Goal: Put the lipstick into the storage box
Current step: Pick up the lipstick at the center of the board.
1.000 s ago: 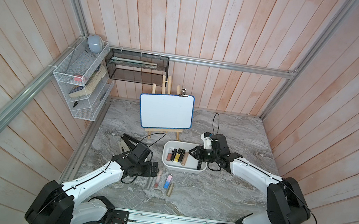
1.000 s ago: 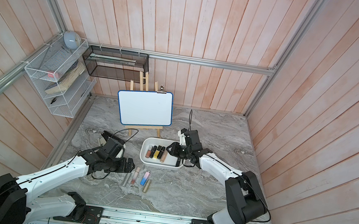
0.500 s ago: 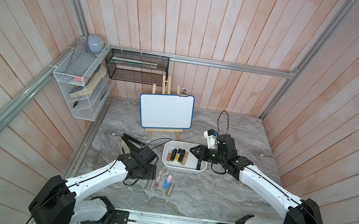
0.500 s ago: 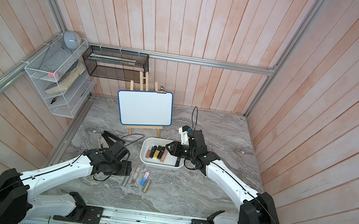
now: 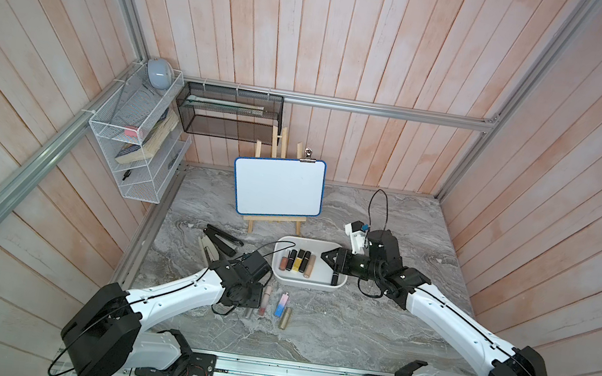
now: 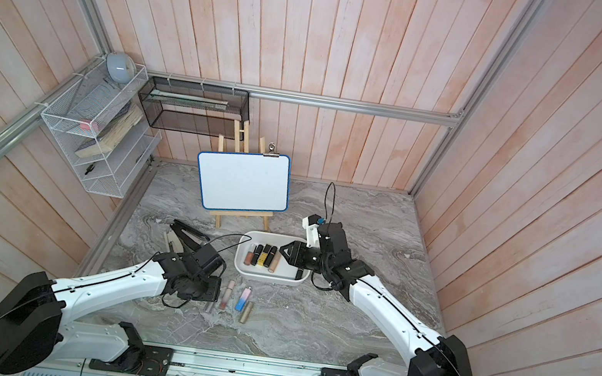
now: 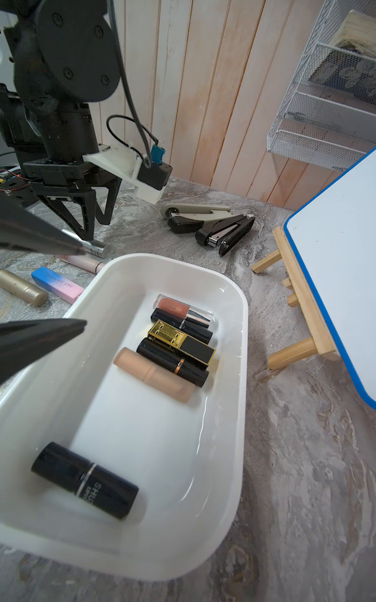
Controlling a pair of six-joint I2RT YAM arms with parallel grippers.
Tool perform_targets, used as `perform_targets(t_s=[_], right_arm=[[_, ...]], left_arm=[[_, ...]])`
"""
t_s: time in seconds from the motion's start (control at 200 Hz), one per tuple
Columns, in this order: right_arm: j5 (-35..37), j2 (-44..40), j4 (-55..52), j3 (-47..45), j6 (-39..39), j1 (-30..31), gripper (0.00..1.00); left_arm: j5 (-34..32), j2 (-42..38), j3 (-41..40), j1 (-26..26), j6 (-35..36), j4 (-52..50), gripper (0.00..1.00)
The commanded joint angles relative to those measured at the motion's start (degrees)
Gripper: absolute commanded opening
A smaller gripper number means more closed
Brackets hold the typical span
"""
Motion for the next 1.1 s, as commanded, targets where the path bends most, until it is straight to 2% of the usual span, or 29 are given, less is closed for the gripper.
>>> perform_targets(t_s=[0.0,0.55,1.095], right_arm=[[0.77,-1.19,-1.16,-0.92,-0.5,0.22,0.37],[0.68,-1.83,-0.93,-1.45,-0.32,0.18,0.37],[0.46,-2.5,-0.23,-2.24,0.12,0.18,0.37]], left_arm=[[-0.98,1.78,1.48,-0.29,0.34,-0.05,0.64],[-0.73,6.79,1.62,-0.22,1.93,2.06,0.57],[-1.09,9.94,1.02,0.36,3.05,3.64,0.31]])
